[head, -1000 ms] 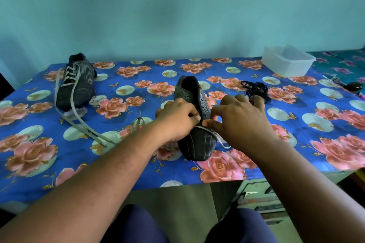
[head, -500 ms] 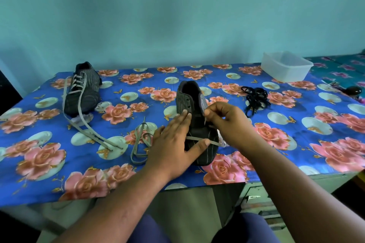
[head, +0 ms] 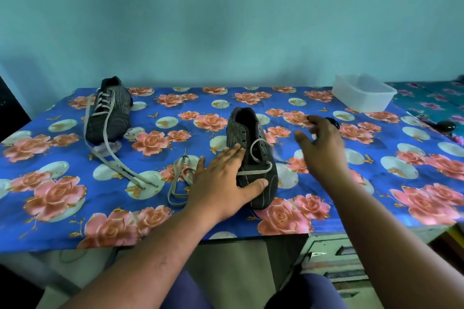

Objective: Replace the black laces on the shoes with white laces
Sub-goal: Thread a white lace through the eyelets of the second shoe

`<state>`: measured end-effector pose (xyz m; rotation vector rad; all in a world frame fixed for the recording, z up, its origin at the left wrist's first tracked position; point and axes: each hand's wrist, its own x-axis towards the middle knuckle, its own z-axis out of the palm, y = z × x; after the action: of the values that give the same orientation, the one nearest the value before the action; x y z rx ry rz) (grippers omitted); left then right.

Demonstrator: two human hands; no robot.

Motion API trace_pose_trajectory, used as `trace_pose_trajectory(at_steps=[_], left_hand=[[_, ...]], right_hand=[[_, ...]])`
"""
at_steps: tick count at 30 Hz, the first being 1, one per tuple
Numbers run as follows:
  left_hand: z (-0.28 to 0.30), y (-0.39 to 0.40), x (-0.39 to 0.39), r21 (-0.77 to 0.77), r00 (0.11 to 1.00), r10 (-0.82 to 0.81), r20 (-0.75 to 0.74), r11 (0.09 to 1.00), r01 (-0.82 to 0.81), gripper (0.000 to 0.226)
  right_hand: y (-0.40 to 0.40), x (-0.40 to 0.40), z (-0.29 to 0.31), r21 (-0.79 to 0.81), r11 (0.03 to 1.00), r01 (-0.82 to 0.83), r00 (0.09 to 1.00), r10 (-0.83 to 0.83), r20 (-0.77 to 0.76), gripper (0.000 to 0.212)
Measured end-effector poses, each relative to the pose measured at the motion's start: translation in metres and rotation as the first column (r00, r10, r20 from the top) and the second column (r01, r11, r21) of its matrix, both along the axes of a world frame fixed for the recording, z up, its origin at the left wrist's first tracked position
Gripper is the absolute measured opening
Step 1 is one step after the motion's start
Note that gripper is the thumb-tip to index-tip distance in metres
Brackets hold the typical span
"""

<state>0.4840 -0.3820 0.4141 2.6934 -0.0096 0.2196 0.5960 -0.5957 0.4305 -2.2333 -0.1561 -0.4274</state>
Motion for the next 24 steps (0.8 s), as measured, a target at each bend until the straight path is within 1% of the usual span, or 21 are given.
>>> trace_pose_trajectory(at_steps=[1,2,3,4,5,7,9,11,12,14,16,18,19,20,22,23,24], left_hand=[[0.0,0.0,0.0,0.003,1.0,-0.003,0.004,1.0,0.003,0.092],[0.0,0.0,0.001,0.005,1.0,-0.003,0.013,1.0,0.003,0.091],[0.001,-0.001,0.001,0.008,1.0,-0.001,0.019,1.0,0.001,0.091],[0.002,-0.001,0.0,0.008,1.0,0.0,0.021,1.0,-0.001,0.091],[0.002,-0.002,0.0,0.008,1.0,0.001,0.019,1.0,-0.001,0.091],[0.003,-0.002,0.0,0.009,1.0,0.002,0.016,1.0,-0.002,0.091],[0.003,-0.001,0.0,0.01,1.0,0.001,0.017,1.0,-0.002,0.091],[0.002,0.0,0.0,0.01,1.0,-0.001,0.016,1.0,0.001,0.09],[0.002,0.0,0.0,0.007,1.0,-0.003,0.015,1.0,0.003,0.09],[0.001,0.001,-0.001,0.001,1.0,-0.007,0.017,1.0,0.007,0.09],[0.0,0.001,-0.001,-0.006,1.0,-0.009,0.016,1.0,0.009,0.091],[0.0,0.0,0.0,-0.005,1.0,-0.009,0.021,1.0,0.009,0.094],[0.001,-0.001,0.0,-0.002,1.0,-0.007,0.022,1.0,0.007,0.095],[0.001,-0.001,0.0,0.001,1.0,-0.004,0.022,1.0,0.004,0.096],[0.0,0.0,0.0,0.006,1.0,-0.001,0.023,1.0,0.001,0.093],[-0.001,0.001,0.0,0.009,1.0,-0.002,0.023,1.0,0.002,0.092],[-0.001,0.001,0.0,0.008,1.0,-0.006,0.023,1.0,0.006,0.092]], right_hand=[[0.008,-0.012,-0.001,-0.138,0.986,-0.09,0.994,0.098,0.057,0.046],[0.016,-0.021,-0.002,-0.284,0.945,-0.165,0.978,0.194,0.077,0.046],[0.023,-0.03,-0.003,-0.41,0.886,-0.214,0.963,0.262,0.065,0.045],[0.027,-0.035,-0.003,-0.472,0.847,-0.246,0.952,0.303,0.048,0.043],[0.029,-0.038,-0.003,-0.481,0.838,-0.259,0.948,0.317,0.042,0.04],[0.028,-0.036,-0.005,-0.422,0.86,-0.287,0.937,0.343,0.062,0.027],[0.026,-0.029,-0.002,-0.441,0.838,-0.322,0.919,0.389,0.068,0.015],[0.02,-0.02,0.0,-0.506,0.808,-0.304,0.922,0.382,0.056,0.014],[0.015,-0.016,0.001,-0.526,0.81,-0.26,0.933,0.35,0.078,0.016],[0.004,-0.006,0.004,-0.506,0.838,-0.203,0.948,0.298,0.114,0.02],[0.001,-0.007,0.004,-0.467,0.839,-0.28,0.931,0.356,0.082,0.021],[0.01,-0.018,0.001,-0.486,0.788,-0.377,0.894,0.447,0.033,0.03],[0.015,-0.023,-0.002,-0.486,0.781,-0.393,0.886,0.462,0.026,0.031],[0.018,-0.026,-0.003,-0.475,0.788,-0.392,0.885,0.464,0.04,0.028],[0.021,-0.027,-0.004,-0.445,0.803,-0.395,0.879,0.471,0.07,0.013],[0.021,-0.026,-0.004,-0.402,0.819,-0.409,0.878,0.474,0.072,0.008],[0.02,-0.025,-0.001,-0.308,0.853,-0.421,0.884,0.462,0.072,0.006]])
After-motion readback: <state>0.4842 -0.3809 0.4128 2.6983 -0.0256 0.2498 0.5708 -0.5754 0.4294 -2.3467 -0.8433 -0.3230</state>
